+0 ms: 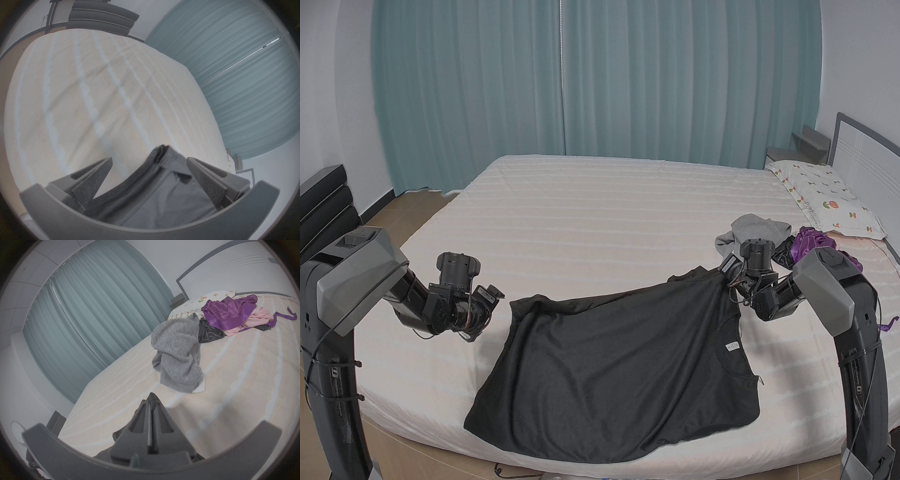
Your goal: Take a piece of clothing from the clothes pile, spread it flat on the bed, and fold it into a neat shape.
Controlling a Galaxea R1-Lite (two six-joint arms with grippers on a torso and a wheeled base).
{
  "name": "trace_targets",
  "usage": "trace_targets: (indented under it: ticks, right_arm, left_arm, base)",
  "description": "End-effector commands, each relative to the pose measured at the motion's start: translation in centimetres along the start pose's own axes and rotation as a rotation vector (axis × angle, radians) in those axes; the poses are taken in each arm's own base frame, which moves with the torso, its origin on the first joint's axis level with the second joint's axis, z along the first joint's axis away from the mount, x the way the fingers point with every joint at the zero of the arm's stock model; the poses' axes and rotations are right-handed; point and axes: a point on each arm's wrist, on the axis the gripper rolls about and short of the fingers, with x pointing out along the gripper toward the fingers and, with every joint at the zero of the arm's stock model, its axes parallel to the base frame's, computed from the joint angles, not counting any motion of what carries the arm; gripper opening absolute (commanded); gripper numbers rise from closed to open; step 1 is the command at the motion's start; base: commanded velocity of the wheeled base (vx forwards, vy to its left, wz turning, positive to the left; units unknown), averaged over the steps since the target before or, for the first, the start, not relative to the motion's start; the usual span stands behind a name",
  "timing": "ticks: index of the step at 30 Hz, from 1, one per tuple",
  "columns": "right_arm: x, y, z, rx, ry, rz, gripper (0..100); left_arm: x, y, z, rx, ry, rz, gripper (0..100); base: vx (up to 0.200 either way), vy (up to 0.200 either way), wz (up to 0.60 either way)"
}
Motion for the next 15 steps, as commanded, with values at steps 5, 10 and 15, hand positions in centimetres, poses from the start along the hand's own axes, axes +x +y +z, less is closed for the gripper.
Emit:
trace_targets:
  ticks: [5, 10, 15]
  right_arm:
    - [0.1, -0.5, -0.8, -0.005, 0.014, -0.019, 0]
    - [0.1, -0.6, -0.7, -0.003, 0.013, -0.02, 0]
    - [0.1, -0.7, -1.0, 0.01, 0.018, -0.021, 0]
  left_arm:
    - [3.8, -2.0, 0.2, 0.053, -0.017, -0.033, 100]
    - [4.9, -2.8, -0.5, 0.115, 0.002, -0.031, 100]
    - [6.1, -3.4, -1.7, 0.17, 0.022, -0.029, 100]
  base:
    - [0.0, 0.0, 0.0]
    - [0.0, 0.0, 0.0]
    - [0.0, 0.0, 0.0]
